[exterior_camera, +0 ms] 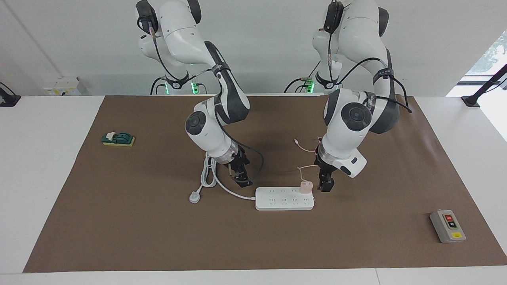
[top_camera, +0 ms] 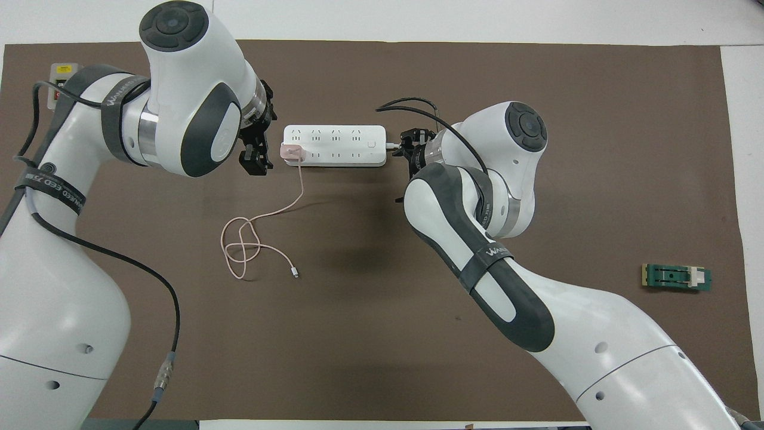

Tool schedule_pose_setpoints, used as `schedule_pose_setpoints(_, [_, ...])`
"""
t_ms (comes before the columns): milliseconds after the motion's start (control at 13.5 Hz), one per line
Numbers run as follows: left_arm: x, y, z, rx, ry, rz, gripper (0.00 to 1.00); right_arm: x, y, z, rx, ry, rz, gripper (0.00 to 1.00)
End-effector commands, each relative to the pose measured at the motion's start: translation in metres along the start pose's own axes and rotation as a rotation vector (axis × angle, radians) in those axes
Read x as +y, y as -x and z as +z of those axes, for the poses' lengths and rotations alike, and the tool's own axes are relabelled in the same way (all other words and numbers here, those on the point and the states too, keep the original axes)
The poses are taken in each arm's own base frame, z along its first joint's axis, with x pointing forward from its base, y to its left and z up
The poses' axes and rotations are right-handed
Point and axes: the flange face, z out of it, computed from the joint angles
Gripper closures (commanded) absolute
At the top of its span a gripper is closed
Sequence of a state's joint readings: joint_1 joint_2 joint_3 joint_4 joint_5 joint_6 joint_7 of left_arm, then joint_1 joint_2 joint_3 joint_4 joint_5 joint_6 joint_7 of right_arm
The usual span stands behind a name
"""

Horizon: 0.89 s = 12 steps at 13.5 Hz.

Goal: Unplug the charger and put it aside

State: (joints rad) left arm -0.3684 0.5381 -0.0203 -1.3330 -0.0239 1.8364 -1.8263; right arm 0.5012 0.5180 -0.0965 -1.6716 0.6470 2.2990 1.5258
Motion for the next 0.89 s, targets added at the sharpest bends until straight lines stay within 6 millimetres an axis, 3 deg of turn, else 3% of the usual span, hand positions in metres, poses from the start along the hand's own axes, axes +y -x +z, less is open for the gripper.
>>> schedule_pose_setpoints(0, [-0.003, 0.010, 0.014, 0.016, 0.038, -0.021, 0.00, -0.019, 0.001, 0.007, -0.027, -0.011, -0.030, 0.00])
schedule_pose_setpoints(148, [-0.005, 0.009, 0.022, 0.015, 0.070, -0.033, 0.00, -0.022, -0.014, 0.014, -0.018, 0.019, -0.081, 0.00])
schedule_pose_setpoints(371, [-0.011, 0.012, 0.029, 0.012, 0.089, -0.031, 0.00, -0.044, -0.003, 0.026, -0.034, 0.049, -0.124, 0.00])
schedule_pose_setpoints(817, [-0.025, 0.007, 0.052, 0.024, 0.113, -0.018, 0.00, -0.050, -0.003, 0.030, 0.028, 0.039, -0.198, 0.00])
